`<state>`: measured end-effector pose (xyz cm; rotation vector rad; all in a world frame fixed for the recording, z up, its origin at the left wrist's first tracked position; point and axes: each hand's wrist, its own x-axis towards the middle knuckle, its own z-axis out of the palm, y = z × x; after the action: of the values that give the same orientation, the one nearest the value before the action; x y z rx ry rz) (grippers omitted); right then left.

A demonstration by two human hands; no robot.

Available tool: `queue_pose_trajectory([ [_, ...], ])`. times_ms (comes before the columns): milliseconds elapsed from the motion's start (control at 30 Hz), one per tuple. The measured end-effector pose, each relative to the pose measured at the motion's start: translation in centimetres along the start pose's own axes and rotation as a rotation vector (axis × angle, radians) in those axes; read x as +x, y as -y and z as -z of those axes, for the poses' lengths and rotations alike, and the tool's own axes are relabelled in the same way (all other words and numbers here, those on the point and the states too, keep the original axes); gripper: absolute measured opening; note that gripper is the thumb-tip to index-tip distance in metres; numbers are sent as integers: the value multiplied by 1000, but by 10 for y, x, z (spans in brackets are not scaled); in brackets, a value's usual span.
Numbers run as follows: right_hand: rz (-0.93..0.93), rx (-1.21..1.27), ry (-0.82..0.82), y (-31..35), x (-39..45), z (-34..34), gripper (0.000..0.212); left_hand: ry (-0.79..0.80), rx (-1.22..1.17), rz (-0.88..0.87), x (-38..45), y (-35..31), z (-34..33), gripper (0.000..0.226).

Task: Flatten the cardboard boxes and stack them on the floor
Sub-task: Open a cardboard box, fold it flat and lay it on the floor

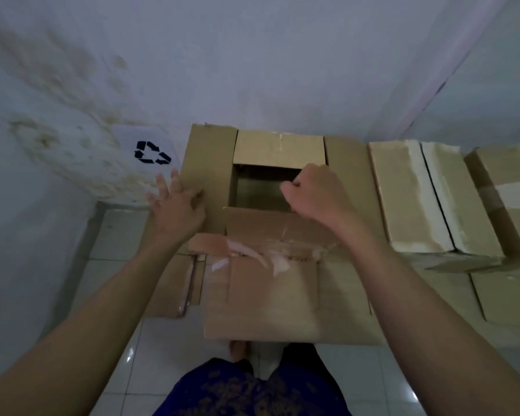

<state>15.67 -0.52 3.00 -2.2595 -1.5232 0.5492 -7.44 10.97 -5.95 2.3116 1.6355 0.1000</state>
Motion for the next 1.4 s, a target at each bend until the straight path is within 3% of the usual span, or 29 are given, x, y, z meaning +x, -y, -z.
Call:
queue_pose_trajectory([
  [100, -53, 16, 357, -8, -18, -2, 30, 190, -228, 7, -5, -13, -9, 45],
  [167, -61, 52, 498, -18, -29, -19, 22, 327, -296, 27, -8, -18, -20, 63],
  [233, -66, 89, 547, -30, -38, -42, 41, 392, -263, 44, -12, -21, -27, 74],
  [300, -104, 130, 476, -45, -45, -65, 55, 407, -203, 33, -13, -24, -33, 62],
  [433, -138, 103, 194, -60, -48, -92, 46, 324, -183, -5, -17, -38, -45, 49],
  [567, -178, 96, 198, -62, -41, -92, 46, 236, -139, 15, -16, -35, -51, 45],
  [667, -170, 390, 188, -68, -37, -80, 54, 130, -80, 16, -15, -33, -49, 58],
  [733, -159, 499, 3, -72, -29, -69, 41, 29, 37, -36, -10, -40, -46, 68],
  [800, -148, 431, -223, -80, -13, -60, 23, -58, 66, -139, -2, -54, -40, 64],
  [900, -119, 196, -434, -97, 20, -50, 29, -83, -11, -359, 14, -84, -36, 49],
  [1033, -216, 35, -351, -120, 61, -47, 63, 208, 14, -442, 39, -119, -50, 54],
  [1100, -292, 0, -256, -130, 74, -50, 75, 257, 23, -457, 49, -129, -56, 61],
  [1300, -228, 57, -174, -143, 67, -66, 81, -183, -52, -595, 91, -158, -37, 67],
  [1400, -182, 34, -190, -146, 69, -69, 82, -125, 75, -568, 138, -181, -35, 76],
])
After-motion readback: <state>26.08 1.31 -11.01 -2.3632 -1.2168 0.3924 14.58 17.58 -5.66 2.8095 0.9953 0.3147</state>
